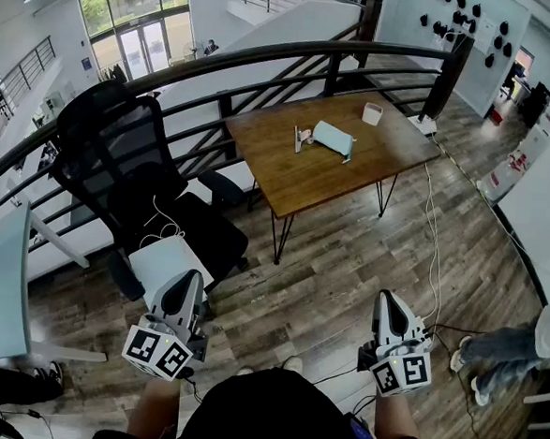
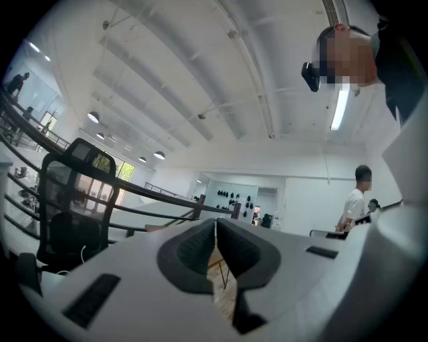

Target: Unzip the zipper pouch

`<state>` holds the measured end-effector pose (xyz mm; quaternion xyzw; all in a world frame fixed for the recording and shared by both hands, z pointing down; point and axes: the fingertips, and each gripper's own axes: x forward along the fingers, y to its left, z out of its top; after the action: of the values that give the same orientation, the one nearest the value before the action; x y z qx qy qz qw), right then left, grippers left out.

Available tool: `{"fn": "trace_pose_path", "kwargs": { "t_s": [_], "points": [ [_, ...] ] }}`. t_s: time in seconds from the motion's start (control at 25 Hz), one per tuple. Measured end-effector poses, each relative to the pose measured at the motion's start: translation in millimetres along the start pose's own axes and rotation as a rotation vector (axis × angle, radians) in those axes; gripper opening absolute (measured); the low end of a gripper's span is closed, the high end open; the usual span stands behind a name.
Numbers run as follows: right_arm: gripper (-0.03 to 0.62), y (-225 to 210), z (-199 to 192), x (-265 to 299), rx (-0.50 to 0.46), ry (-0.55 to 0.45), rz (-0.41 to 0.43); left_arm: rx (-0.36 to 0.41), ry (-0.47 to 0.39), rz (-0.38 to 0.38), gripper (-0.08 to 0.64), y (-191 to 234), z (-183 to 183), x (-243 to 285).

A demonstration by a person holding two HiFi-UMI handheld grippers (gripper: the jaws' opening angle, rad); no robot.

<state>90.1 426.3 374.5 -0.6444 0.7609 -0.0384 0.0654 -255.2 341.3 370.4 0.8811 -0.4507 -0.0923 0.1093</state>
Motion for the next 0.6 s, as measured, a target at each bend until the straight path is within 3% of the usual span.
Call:
{"fn": "trace_pose_path", "kwargs": {
  "t_s": [0.6],
  "points": [
    [-0.008, -3, -2, 8, 0.011, 0.010, -0.007, -0.013, 0.008, -0.021, 0.020, -2, -1, 13]
  ]
}}
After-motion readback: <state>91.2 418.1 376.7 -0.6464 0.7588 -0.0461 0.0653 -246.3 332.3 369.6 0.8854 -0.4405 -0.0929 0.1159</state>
